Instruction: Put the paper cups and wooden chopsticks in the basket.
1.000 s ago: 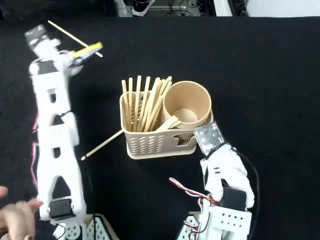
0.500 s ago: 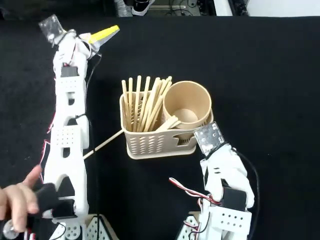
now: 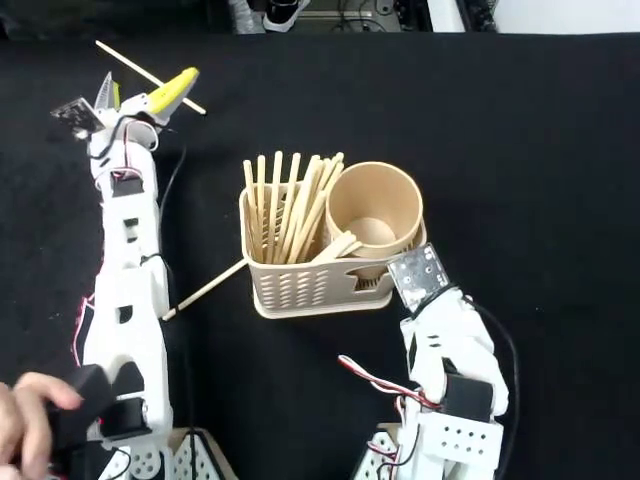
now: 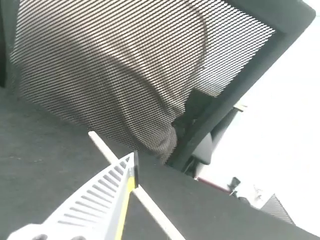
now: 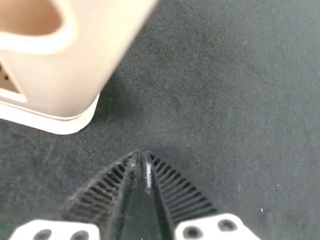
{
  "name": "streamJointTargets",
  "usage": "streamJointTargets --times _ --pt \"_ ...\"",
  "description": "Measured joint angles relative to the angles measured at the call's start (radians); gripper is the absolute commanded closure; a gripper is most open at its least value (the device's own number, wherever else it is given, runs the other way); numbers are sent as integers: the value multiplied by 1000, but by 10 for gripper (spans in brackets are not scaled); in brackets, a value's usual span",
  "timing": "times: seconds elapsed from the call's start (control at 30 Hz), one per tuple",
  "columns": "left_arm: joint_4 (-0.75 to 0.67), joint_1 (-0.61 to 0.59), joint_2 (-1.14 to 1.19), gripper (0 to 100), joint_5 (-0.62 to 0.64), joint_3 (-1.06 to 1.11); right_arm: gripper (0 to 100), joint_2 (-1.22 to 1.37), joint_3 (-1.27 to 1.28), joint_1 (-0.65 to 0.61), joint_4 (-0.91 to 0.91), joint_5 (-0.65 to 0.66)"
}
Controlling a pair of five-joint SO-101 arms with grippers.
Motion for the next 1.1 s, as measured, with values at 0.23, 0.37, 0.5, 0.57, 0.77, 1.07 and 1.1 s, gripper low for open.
streamJointTargets --times 0.23,0.37,0.5,0.57,0.77,1.07,1.1 --pt "-21 35 2 302 0 0 986 0 0 0 0 0" --pt "-21 29 2 302 0 0 986 0 0 0 0 0" --pt "-21 5 3 298 -37 0 986 0 0 0 0 0" --pt "-34 -11 6 298 -124 0 986 0 0 0 0 0" --pt "-138 -43 11 301 -546 0 986 0 0 0 0 0" --pt "-187 -43 12 301 -1306 0 986 0 0 0 0 0" --pt "-189 -41 12 301 -1356 -2 986 0 0 0 0 0"
